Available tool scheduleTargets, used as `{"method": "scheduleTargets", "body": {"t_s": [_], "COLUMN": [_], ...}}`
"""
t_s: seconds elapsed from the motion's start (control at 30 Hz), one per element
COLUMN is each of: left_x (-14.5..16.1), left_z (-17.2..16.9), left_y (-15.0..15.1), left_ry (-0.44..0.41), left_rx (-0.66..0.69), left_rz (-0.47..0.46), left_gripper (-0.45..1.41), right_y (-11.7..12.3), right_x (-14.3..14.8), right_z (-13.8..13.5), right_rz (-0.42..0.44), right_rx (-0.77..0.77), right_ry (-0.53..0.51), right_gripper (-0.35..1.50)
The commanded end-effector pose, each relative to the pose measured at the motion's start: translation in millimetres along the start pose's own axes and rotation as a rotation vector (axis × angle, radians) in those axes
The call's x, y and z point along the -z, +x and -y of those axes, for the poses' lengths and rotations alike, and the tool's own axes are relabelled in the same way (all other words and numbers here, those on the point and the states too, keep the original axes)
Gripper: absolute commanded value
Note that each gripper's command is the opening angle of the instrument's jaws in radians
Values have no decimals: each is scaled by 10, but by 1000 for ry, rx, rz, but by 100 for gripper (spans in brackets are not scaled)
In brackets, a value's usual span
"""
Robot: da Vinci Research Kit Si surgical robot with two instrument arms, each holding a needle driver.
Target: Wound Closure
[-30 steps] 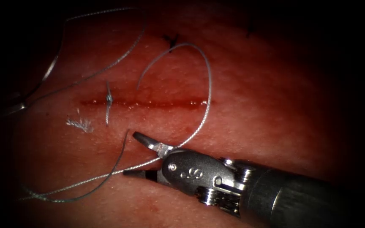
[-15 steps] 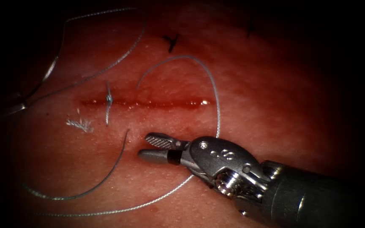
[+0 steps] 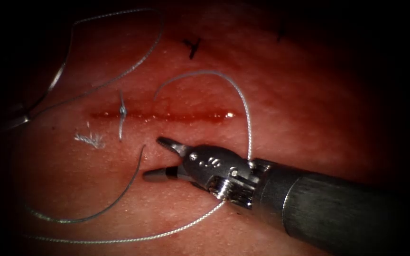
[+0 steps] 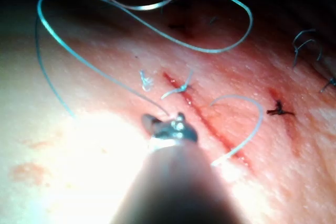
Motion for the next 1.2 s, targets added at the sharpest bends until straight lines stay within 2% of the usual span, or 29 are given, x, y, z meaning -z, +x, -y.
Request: {"method": "scheduleTargets", "body": {"t_s": [0.03, 0.13, 0.2, 0.37, 0.4, 0.43, 0.47, 0.53, 0.6, 0.77, 1.2], "left_x": [-8, -8, -8, -7, -7, -7, -7, -7, -7, -7, -6], "left_z": [-1, -1, -1, 0, 0, 0, 1, 1, 2, 2, 4], "left_y": [-2, -2, -2, -2, -2, -2, -3, -3, -3, -4, -5], "left_ry": [0, 0, 0, -3, -3, -3, -4, -4, -5, -5, -7], "left_rx": [-1, -1, -1, -1, -1, -1, -1, -1, 5, 5, 5], "left_rz": [-3, -3, -3, -5, -5, -5, -5, -5, -5, -5, -6], "left_gripper": [-45, -45, -45, -45, -45, -45, -45, -45, -45, -45, -45], "right_y": [2, 6, 9, 18, 18, 16, 12, 12, 12, 21, 51], "right_x": [-14, -22, -26, -33, -32, -29, -23, -15, -8, 7, 60], "right_z": [-2, -1, -1, -5, -5, -3, 1, 2, 6, 26, 125], "right_rz": [-9, -14, -39, -93, -113, -127, -132, -121, -117, -136, -113], "right_rx": [40, 105, 127, 132, 131, 133, 138, 140, 135, 134, 176], "right_ry": [3, -5, -20, -70, -83, -89, -83, -64, -96, -93, -7], "right_gripper": [128, 131, 125, 125, 99, 56, -35, -35, -35, -35, -35]}}
